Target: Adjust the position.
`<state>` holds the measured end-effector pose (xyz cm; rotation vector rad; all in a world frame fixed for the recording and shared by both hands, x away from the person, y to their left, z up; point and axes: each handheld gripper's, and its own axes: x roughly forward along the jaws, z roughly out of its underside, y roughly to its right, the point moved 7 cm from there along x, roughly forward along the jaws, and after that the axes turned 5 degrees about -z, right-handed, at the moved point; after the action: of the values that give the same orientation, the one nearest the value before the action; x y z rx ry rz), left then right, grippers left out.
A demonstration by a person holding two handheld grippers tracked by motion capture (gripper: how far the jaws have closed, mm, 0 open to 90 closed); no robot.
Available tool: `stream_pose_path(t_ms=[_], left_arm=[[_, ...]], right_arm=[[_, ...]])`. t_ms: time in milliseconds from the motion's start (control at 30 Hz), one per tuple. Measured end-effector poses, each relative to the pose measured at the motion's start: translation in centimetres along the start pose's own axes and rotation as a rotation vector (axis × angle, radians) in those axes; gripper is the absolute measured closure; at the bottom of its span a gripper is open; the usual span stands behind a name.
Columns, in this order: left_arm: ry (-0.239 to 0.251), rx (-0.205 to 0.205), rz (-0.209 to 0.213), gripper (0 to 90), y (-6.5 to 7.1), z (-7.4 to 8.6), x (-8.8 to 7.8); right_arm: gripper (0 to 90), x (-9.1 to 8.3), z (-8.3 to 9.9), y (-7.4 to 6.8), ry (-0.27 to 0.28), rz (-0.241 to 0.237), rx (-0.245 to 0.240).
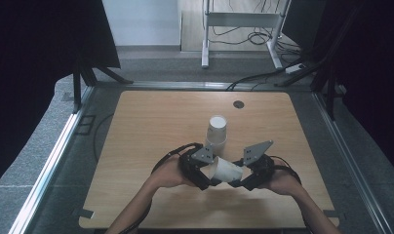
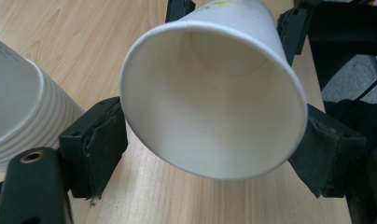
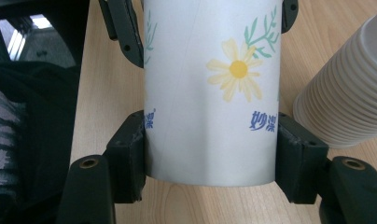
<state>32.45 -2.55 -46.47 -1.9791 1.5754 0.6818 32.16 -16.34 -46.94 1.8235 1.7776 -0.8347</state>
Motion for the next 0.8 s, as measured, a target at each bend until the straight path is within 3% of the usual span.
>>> stream_pose_path(t_ms=[500, 800], left_arm=[[0.047, -0.022, 0.019, 19.4, 0.09, 0.12, -0.07], [0.048, -0.006, 0.023, 24.0, 0.2, 0.16, -0.1]], right_arm=[[36.2, 0.79, 0.71, 0.02, 0.095, -0.014, -0.022], [36.5, 0.97, 0.73, 0.04, 0.094, -0.023, -0.028]])
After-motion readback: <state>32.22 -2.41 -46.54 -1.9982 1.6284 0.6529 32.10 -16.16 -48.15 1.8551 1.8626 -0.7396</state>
